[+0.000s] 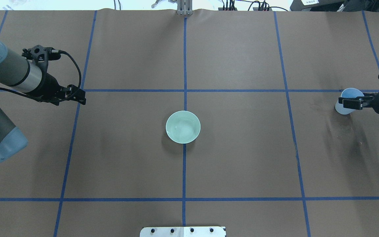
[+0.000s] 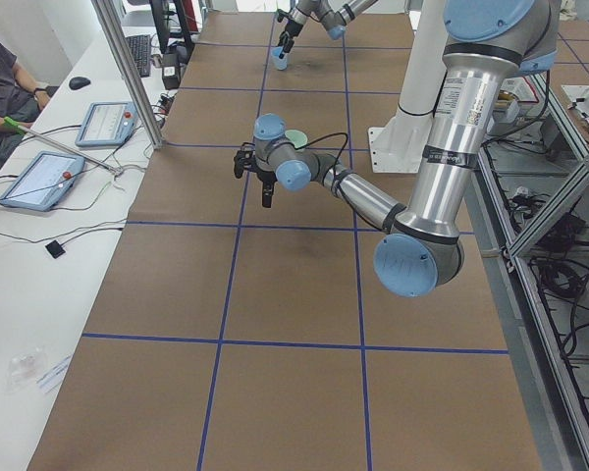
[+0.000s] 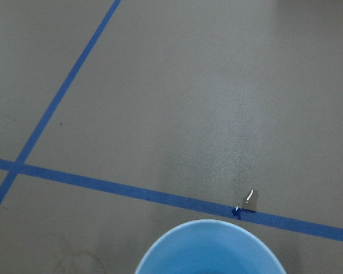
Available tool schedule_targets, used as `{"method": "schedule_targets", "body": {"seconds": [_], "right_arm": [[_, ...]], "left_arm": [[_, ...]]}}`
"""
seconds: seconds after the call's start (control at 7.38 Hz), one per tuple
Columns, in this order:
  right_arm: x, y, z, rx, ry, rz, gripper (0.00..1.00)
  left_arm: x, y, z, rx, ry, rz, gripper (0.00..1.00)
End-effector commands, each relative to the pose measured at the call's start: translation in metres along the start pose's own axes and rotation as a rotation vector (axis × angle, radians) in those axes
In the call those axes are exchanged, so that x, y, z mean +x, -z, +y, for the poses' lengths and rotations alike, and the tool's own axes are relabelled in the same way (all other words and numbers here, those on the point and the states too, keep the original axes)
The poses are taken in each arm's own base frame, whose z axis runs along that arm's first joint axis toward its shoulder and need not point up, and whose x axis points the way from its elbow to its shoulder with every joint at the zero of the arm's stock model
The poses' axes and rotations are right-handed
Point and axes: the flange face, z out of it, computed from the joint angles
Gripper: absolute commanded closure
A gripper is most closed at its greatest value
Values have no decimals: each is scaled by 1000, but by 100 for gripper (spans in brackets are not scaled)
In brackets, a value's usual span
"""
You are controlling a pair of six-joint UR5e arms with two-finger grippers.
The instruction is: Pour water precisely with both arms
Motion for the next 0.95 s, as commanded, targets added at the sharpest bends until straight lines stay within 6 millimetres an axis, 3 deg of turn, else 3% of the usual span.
{"method": "schedule_targets", "body": {"seconds": [0.0,0.14,0.41,0.54,0.68,0.81], "right_arm": [[15,15,-14,2,-25,-10,0],[21,19,-25,-2,-44,9,0],[35,32,-65,-62,-109,-8,0],[43,35,-85,-89,-73,17,0],[50,37,-105,-112,0,48,0],[56,40,-122,-147,29,58,0]], "left_arm": [[2,1,1,-3,8,4,0],[-5,-2,3,-8,10,-1,0],[13,4,0,-1,47,25,0],[44,1,-9,-1,39,47,0],[104,-26,-1,-48,59,70,0],[157,-37,2,-69,141,97,0]]}}
